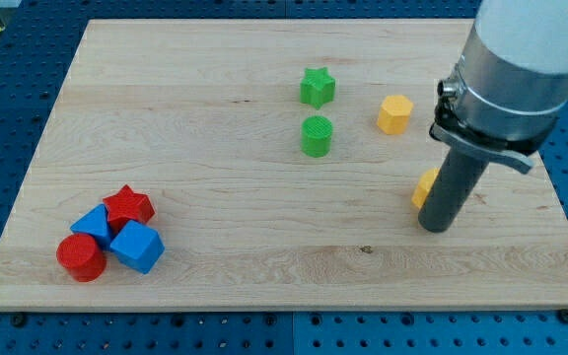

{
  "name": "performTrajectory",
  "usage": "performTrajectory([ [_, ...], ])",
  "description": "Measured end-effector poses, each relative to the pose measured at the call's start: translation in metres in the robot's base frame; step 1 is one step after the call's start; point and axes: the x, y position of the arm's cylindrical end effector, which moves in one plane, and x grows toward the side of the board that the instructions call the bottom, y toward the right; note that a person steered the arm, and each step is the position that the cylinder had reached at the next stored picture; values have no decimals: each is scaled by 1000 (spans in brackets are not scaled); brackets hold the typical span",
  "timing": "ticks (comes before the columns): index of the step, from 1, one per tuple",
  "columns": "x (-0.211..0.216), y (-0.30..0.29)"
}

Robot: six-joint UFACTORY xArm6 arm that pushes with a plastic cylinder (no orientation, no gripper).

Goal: Move your arm to the bottom left

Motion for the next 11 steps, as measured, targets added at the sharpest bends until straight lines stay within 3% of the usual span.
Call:
performTrajectory([
  [3, -31, -6],
  [5, -33, -116],
  [7, -73, -265],
  [8, -72, -346],
  [9, -39, -417],
  [10, 36, -445],
  [11, 80, -427],
])
